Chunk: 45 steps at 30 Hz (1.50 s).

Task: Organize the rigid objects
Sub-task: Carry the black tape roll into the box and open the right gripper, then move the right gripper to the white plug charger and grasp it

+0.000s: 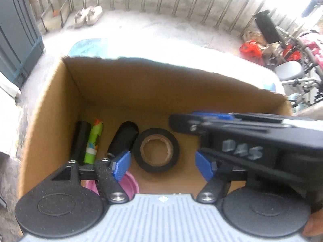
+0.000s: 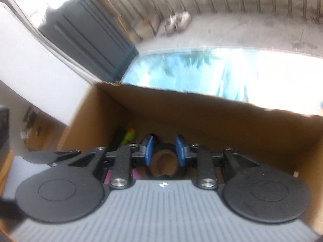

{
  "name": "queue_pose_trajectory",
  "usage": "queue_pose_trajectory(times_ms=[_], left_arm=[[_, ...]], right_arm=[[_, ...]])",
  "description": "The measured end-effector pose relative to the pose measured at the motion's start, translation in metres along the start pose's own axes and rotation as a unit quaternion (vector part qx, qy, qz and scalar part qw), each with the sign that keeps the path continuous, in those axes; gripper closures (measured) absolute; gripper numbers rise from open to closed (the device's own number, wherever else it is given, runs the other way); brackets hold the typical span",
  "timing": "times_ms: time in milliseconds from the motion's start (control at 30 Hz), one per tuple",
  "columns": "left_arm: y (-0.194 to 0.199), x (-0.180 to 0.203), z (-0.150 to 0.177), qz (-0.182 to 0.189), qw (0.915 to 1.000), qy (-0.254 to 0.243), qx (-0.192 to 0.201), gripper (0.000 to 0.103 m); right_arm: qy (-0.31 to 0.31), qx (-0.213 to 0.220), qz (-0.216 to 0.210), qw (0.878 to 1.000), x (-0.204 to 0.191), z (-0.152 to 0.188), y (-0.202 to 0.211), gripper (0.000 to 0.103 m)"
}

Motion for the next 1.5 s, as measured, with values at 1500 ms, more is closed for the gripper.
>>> queue_pose_trajectory(times_ms=[1500], left_arm=[[0.063, -0.007, 0.269, -0.086, 0.9650, -0.177, 0.174, 0.022]], right_arm=[[0.066, -0.016, -0.017, 0.998, -0.116, 0.302, 0.043, 0.033]])
Point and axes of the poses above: each gripper's, at about its wrist camera, not at the fingertips, and y roughly against the way its jaws point, x to its right, z to its underside, the point moved 10 cm from there along -y, roughly the way its jaws point, and after that the axes turned 9 degrees about -y, right-handed, at the moved point
